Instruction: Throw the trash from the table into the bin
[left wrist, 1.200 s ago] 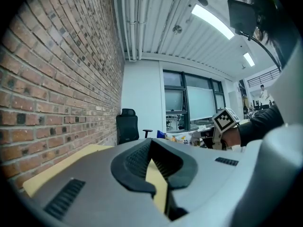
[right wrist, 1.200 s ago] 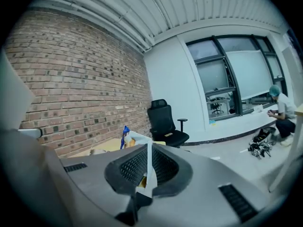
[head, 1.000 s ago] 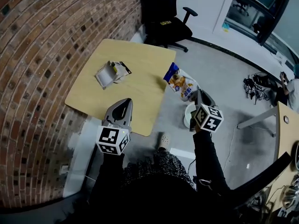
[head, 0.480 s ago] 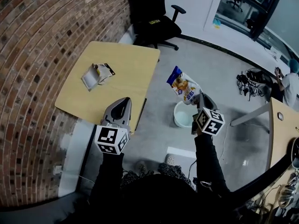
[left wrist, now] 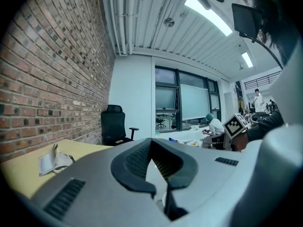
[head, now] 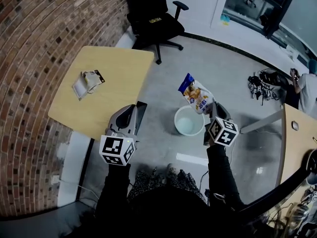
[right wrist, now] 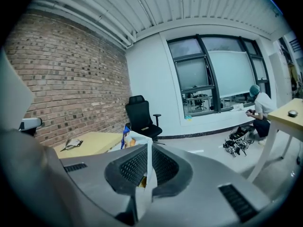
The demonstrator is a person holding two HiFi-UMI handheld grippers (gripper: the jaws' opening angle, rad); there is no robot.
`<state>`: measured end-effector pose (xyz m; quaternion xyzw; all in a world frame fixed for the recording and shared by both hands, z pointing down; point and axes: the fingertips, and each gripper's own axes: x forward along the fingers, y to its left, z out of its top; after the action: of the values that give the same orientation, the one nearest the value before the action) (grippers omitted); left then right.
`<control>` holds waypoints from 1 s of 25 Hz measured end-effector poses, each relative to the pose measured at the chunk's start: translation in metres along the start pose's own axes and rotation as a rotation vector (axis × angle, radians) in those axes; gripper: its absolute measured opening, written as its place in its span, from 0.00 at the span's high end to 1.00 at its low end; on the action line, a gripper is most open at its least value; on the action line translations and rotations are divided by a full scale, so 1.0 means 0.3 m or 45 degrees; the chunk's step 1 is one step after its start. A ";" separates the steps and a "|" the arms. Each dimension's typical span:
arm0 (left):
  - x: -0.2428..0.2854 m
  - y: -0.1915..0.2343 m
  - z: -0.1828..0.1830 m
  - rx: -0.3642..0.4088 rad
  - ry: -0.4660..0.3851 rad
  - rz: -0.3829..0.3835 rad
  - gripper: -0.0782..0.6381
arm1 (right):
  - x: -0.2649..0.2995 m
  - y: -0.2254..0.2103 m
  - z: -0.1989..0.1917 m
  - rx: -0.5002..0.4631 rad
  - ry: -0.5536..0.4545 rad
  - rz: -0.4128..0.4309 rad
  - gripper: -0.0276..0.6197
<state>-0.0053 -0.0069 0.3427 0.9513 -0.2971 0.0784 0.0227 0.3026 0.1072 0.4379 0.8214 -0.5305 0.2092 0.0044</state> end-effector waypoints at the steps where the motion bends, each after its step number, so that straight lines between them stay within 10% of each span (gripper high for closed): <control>1: 0.013 -0.026 -0.002 -0.004 -0.005 -0.005 0.88 | 0.005 -0.024 -0.008 0.004 0.008 0.002 0.92; 25: 0.367 -0.290 -0.292 0.023 0.138 -0.312 0.88 | 0.172 -0.267 -0.340 0.072 0.170 -0.112 0.92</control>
<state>0.1217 0.0105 0.4474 0.9750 -0.1765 0.1289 0.0394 0.3562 0.1206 0.5662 0.8280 -0.4863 0.2780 0.0259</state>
